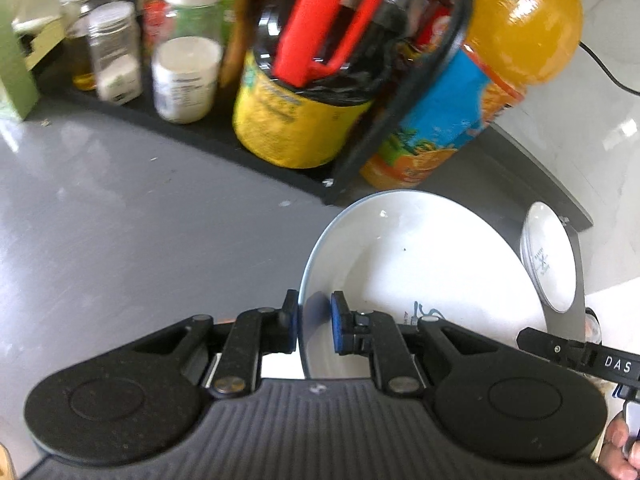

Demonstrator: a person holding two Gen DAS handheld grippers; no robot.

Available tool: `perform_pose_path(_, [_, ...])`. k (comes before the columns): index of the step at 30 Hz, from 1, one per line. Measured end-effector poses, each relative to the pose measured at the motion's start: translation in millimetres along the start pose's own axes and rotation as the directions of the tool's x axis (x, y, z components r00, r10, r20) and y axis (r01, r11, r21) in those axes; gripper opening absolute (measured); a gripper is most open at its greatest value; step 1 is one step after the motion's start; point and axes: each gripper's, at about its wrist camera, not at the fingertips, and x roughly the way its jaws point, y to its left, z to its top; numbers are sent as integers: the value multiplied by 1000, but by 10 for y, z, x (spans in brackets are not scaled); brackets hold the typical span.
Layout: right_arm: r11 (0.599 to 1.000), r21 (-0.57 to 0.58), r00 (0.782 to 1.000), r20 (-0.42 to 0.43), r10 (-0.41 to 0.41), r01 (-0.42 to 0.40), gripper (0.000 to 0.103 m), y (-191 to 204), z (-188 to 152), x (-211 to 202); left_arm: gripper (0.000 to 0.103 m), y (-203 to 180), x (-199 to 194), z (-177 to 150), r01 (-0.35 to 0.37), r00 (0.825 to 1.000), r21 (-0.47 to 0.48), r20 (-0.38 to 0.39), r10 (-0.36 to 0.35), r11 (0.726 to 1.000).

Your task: Organize plates and bowls

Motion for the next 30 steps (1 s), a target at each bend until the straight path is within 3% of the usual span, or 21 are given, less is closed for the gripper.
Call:
perform_pose_path(16, [983, -170, 994, -90, 59, -73, 12, 432, -290, 70, 15, 437, -341, -426, -75, 997, -111, 0, 75, 991])
perform_pose_path(30, [962, -264, 988, -154, 29, -70, 12, 621, -569, 199, 15, 665, -459, -722, -114, 993, -172, -16, 113, 978])
